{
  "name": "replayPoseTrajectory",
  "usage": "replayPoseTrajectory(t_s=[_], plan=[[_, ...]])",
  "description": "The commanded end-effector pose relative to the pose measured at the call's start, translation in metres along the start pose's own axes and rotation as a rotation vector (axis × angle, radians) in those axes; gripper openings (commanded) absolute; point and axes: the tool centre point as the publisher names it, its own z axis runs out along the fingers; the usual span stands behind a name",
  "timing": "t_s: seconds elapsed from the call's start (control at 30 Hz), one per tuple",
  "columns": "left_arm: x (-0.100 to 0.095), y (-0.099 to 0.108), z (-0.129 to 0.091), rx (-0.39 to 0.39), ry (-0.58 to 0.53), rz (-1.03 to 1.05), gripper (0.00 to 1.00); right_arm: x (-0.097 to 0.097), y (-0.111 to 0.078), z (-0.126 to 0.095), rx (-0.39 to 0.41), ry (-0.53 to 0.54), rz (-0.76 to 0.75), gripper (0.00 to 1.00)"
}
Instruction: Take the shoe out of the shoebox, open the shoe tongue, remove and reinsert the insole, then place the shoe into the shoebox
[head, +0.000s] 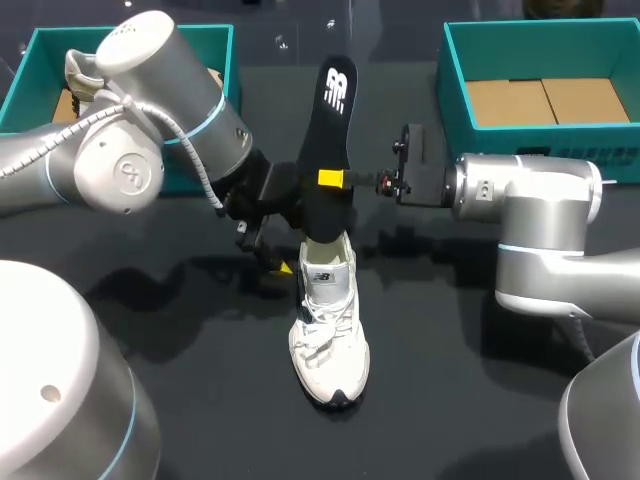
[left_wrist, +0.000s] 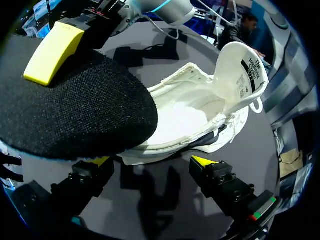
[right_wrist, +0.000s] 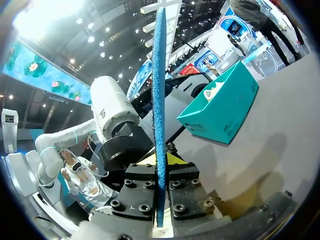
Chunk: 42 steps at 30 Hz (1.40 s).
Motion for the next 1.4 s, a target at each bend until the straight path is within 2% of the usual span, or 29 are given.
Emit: replayPoseTrajectory(t_s=[0.03, 0.53, 1.4], plan=[[-0.001, -0.001, 0.001, -0.003, 0.001, 0.001, 1.0, -0.004, -0.003, -0.002, 0.002, 0.011, -0.003, 0.0], [-0.001, -0.001, 0.001, -0.003, 0.001, 0.001, 1.0, -0.008, -0.011, -0.002, 0.008, 0.027, -0.023, 0.0], [-0.001, -0.001, 0.001, -0.003, 0.001, 0.001, 1.0, -0.004, -0.028, 0.001, 0.042, 0.009, -0.033, 0.0]])
